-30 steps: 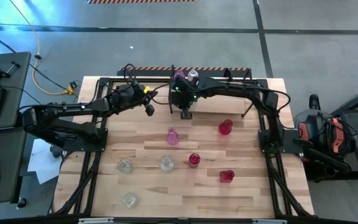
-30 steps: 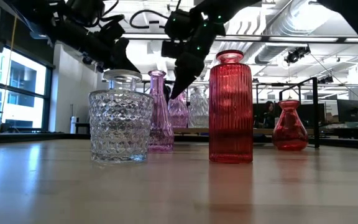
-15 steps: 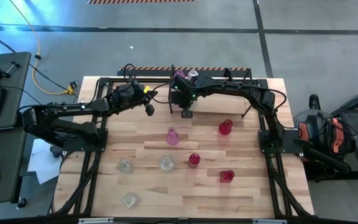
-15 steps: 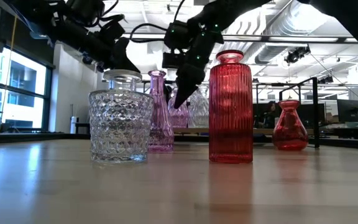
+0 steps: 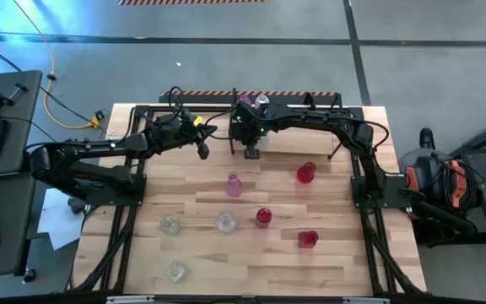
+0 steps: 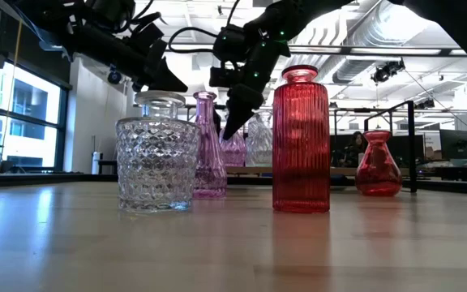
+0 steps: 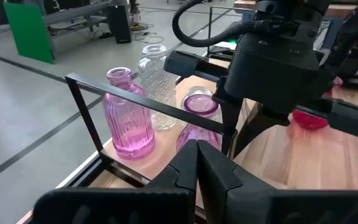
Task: Sort vases onto shelf
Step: Align the violet vase with the other violet vase on the shelf
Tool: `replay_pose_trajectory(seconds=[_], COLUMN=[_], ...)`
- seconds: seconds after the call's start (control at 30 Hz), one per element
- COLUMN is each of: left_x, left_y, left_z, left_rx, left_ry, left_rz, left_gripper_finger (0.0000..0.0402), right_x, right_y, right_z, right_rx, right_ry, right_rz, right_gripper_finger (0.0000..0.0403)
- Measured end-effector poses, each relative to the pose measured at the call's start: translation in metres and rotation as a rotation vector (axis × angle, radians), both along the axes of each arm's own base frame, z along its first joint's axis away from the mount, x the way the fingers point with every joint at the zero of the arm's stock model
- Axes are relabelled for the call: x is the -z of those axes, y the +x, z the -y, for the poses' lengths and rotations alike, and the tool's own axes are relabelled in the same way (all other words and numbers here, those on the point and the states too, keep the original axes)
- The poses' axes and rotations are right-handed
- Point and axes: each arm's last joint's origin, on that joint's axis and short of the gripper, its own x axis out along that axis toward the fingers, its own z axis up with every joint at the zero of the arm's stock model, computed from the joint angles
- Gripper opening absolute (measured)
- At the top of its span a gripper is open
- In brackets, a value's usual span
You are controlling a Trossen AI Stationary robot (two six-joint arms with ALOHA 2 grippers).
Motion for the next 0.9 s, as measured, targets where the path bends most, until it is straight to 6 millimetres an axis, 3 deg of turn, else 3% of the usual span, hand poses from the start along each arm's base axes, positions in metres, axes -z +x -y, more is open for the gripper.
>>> replay_pose_trajectory(seconds=[0.9], left_x=[-0.003], left_y=[0.0015], left_z=[0.0012], left_rx=[0.048], left_ry=[-0.016], left_rz=[0.044], left_gripper_finger=[0.0], right_x=[-0.0025], right_y=[0.0014], right_z=[0.0035], right_rx=[-0.031], right_ry=[-0.109], right_rz=[-0.004], right_gripper_finger=[0.0])
